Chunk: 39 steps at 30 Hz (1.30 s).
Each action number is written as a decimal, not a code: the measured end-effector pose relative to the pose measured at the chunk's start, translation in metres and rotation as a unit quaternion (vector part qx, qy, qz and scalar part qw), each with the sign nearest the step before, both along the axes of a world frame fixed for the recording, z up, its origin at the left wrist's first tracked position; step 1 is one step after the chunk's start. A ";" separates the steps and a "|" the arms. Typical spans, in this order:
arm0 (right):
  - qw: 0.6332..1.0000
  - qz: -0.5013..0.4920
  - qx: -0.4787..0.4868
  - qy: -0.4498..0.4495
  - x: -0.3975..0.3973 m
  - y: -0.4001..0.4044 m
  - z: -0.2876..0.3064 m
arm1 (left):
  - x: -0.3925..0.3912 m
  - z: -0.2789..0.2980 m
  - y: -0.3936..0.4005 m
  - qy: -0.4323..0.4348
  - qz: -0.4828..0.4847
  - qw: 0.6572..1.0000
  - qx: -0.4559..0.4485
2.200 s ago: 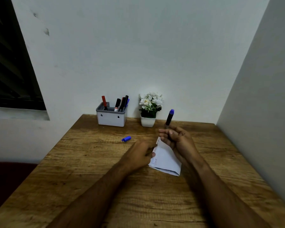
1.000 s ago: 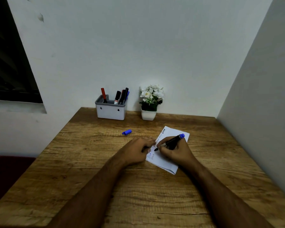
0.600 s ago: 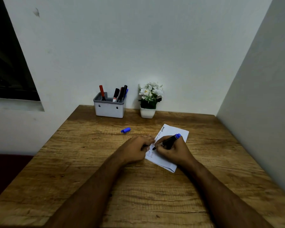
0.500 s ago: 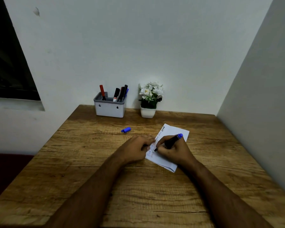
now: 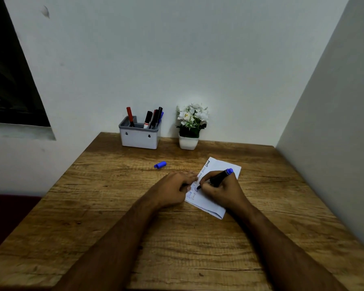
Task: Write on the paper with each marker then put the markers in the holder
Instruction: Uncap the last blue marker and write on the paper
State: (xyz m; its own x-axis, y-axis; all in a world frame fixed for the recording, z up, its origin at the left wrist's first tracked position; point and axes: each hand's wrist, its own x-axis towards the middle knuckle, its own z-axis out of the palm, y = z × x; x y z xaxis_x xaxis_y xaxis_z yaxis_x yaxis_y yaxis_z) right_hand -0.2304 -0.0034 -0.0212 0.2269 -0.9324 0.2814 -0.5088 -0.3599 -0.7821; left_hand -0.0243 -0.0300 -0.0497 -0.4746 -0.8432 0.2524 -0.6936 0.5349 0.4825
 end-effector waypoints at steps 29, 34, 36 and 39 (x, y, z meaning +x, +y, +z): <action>0.998 -0.043 0.013 -0.037 0.001 -0.003 -0.002 | -0.002 0.003 0.004 0.001 0.007 1.000 0.001; 0.998 -0.042 0.013 -0.036 0.003 -0.004 0.000 | -0.001 0.005 0.005 0.005 0.007 1.000 0.005; 0.998 -0.045 0.015 -0.035 0.003 -0.004 0.000 | -0.002 0.006 0.006 0.005 0.007 1.000 0.003; 0.998 -0.052 0.015 -0.038 0.000 -0.005 -0.002 | -0.003 0.008 0.008 0.010 0.008 1.000 -0.008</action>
